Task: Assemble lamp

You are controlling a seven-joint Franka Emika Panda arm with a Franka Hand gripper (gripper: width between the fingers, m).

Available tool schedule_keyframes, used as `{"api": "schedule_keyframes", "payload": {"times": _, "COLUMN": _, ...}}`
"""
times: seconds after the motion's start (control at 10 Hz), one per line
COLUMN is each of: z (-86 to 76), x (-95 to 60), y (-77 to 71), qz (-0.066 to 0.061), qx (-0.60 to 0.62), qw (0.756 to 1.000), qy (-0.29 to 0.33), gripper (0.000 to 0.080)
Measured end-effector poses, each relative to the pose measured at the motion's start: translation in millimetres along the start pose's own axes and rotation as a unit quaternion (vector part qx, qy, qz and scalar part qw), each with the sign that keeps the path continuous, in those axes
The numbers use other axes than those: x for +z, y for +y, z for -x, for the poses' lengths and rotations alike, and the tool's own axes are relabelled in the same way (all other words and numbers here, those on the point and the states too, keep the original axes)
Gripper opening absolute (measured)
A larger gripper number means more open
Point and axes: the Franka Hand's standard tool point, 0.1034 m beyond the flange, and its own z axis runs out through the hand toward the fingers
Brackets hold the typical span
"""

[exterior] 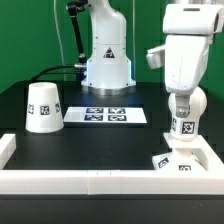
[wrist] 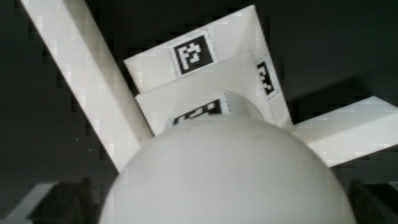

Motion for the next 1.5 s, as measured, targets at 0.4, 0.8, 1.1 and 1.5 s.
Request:
{"api": "schedule_keyframes", "payload": {"times": 0.4, "z": 2.1, "x": 0.3, "y": 0.7, "qz": 0.0, "qx": -0.001, "qw": 1.0, "qy": -0.001, "gripper": 0.0576}}
{"api": "schedule_keyframes", "payload": {"times": 0.8, "z": 3.7, "x": 0.6, "y": 1.3, "qz": -0.001, "qx": 0.123, "qw": 0.992, "qy": 0.0, "gripper": 0.0577}}
{"api": "schedule_keyframes", "payload": {"times": 1.1, "z": 4.5, "x": 1.3, "y": 0.9, "qz": -0.002, "qx": 0.249, "qw": 0.969, "qy": 0.0, "gripper": 0.0578}}
{"api": "schedule_keyframes", "payload": {"times": 1.5, "z": 2.3, "x": 1.9, "y": -1.1, "qz": -0.014, "qx": 0.48, "qw": 0.877, "qy": 0.008, "gripper": 0.0579}}
